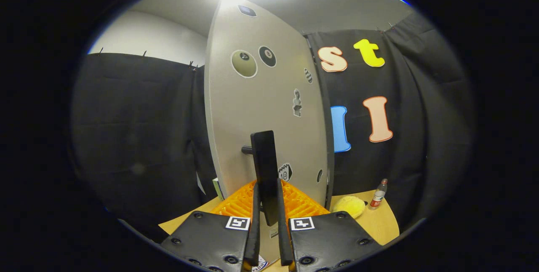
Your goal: Open the shoe cabinet door, grab the shoes and put them into the shoe cabinet, then close the shoe cabinet door.
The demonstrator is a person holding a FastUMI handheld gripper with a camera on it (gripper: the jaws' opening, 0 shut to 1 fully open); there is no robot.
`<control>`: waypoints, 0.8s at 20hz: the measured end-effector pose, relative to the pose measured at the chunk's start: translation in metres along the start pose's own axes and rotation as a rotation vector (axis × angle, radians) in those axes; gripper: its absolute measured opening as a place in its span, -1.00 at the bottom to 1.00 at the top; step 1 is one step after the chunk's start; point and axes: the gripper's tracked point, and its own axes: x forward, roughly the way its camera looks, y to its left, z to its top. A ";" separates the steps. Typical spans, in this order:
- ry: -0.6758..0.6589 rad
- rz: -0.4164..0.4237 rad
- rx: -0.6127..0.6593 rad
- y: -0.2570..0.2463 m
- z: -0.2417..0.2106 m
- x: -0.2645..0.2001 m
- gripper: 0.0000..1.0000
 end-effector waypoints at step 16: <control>-0.087 -0.296 0.126 -0.113 0.010 -0.069 0.68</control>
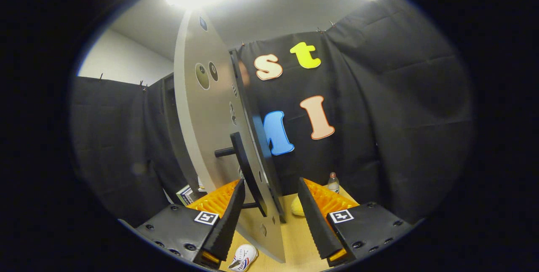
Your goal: Open the shoe cabinet door, grab the shoes and put them into the shoe cabinet, then close the shoe cabinet door.
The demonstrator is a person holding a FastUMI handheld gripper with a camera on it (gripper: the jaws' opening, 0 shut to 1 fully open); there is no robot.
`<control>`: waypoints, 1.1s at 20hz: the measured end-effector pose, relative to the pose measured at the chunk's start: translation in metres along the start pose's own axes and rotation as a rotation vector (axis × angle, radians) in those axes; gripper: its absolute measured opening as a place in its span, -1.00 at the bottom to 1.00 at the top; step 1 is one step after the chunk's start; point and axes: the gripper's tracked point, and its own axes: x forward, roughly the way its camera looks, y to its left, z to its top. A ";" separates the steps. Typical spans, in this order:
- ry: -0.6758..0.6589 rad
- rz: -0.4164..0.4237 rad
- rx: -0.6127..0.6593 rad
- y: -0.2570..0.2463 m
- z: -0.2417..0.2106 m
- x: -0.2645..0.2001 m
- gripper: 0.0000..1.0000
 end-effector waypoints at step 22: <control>0.205 0.171 -0.232 0.164 -0.215 0.004 0.93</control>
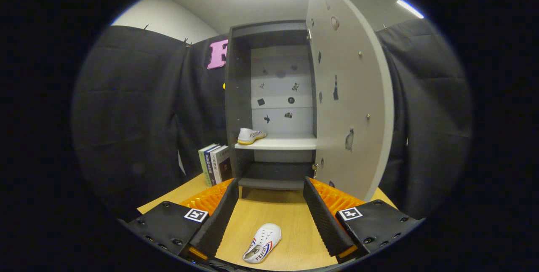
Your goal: Open the shoe cabinet door, grab the shoes and put them into the shoe cabinet, then close the shoe cabinet door.
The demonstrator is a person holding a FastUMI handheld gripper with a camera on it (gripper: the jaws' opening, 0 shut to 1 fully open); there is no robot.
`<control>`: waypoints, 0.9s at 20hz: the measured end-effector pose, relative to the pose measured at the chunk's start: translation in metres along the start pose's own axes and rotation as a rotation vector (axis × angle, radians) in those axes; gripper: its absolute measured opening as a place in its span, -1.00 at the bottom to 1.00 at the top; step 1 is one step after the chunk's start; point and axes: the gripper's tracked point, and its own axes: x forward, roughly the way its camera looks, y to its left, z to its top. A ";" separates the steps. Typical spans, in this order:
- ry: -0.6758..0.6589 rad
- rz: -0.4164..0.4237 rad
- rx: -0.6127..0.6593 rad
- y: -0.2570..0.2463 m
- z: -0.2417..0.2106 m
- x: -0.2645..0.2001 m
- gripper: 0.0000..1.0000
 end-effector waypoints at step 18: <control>0.522 0.075 0.074 0.046 -0.238 0.102 0.85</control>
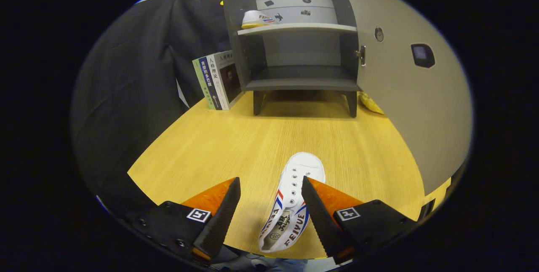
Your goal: Open the shoe cabinet door, grab the shoes and put them into the shoe cabinet, then close the shoe cabinet door.
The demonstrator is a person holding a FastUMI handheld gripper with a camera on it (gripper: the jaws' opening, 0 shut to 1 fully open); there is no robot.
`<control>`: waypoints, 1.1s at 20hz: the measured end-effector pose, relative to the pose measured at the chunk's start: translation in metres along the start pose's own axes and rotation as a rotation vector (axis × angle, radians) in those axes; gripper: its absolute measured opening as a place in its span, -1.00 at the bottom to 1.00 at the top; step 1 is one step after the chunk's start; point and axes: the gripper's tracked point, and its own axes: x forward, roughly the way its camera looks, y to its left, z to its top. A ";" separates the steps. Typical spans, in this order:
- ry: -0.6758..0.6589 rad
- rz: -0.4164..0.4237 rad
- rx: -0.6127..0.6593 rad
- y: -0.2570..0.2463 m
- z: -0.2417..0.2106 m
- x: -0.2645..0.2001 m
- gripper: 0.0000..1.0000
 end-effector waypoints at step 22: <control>0.259 -0.053 0.000 -0.018 -0.061 0.051 -0.96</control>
